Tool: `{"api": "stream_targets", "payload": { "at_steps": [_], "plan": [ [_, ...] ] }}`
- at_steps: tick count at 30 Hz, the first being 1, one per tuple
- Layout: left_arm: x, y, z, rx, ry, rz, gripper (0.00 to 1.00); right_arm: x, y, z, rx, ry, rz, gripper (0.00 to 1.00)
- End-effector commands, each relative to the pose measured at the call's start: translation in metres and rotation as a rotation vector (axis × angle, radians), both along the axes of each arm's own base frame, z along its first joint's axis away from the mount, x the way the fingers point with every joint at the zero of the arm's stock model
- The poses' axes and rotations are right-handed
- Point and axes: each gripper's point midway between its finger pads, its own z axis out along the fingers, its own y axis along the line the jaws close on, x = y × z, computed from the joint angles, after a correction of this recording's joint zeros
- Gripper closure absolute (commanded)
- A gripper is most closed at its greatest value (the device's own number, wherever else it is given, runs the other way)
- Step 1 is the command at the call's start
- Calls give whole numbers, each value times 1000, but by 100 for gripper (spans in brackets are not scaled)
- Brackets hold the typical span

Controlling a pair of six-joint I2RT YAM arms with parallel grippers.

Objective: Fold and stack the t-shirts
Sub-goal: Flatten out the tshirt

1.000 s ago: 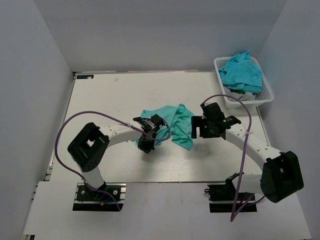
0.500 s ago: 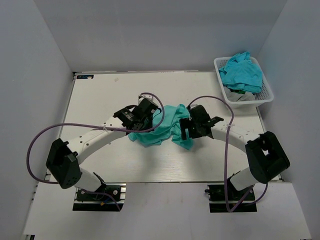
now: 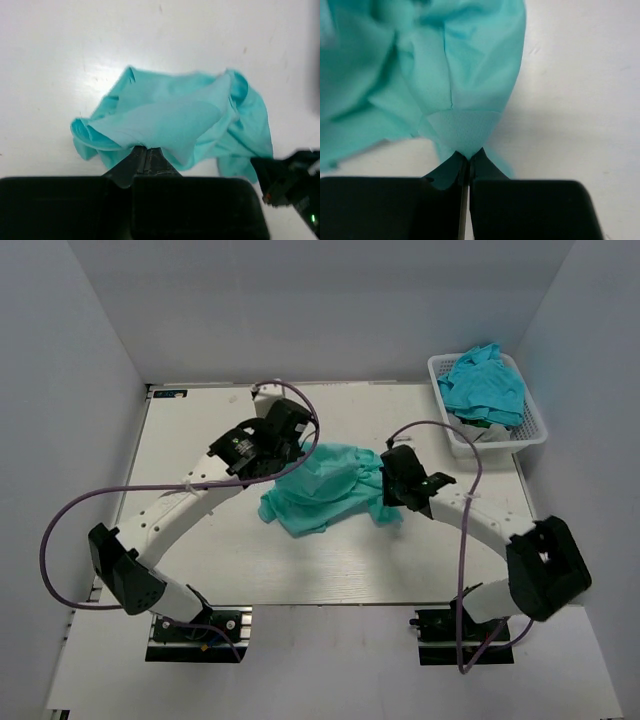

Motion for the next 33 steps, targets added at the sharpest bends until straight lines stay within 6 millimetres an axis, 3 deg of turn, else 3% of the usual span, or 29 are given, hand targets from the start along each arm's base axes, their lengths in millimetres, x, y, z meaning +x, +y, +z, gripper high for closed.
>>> {"api": "stream_targets", "payload": {
  "at_steps": [1,3,5,6,9,11,13,18,22,24,25,29,33],
  "plan": [
    [16,35,60,4,-136,183,100,38,-28,98,-11,-278,-204,100],
    [26,55,93,-4,-200,269,100,40,-48,144,-12,-362,-284,100],
    [28,74,112,19,-234,334,100,34,-68,178,-35,-414,-337,100],
    [29,76,134,-5,-271,343,100,35,-75,198,-38,-452,-362,100],
    [24,100,171,-21,-341,406,100,20,-100,260,4,-577,-432,100],
    [13,120,188,-18,-383,448,100,13,-118,280,-18,-634,-479,100],
    [5,131,206,-42,-433,470,100,-2,-137,315,-1,-722,-525,100],
    [-35,176,240,-97,-532,548,100,-39,-173,378,62,-884,-621,100],
    [-67,201,278,-197,-638,550,100,-62,-172,430,156,-990,-519,100],
    [-79,204,291,-253,-677,503,100,-69,-169,439,175,-1003,-472,100],
    [-94,213,297,-276,-707,486,100,-75,-166,454,214,-1030,-438,100],
    [-111,206,315,-381,-770,362,100,-91,-161,479,263,-1092,-347,100],
    [-107,194,317,-387,-758,312,100,-90,-144,489,308,-1103,-257,100]
  ]
}}
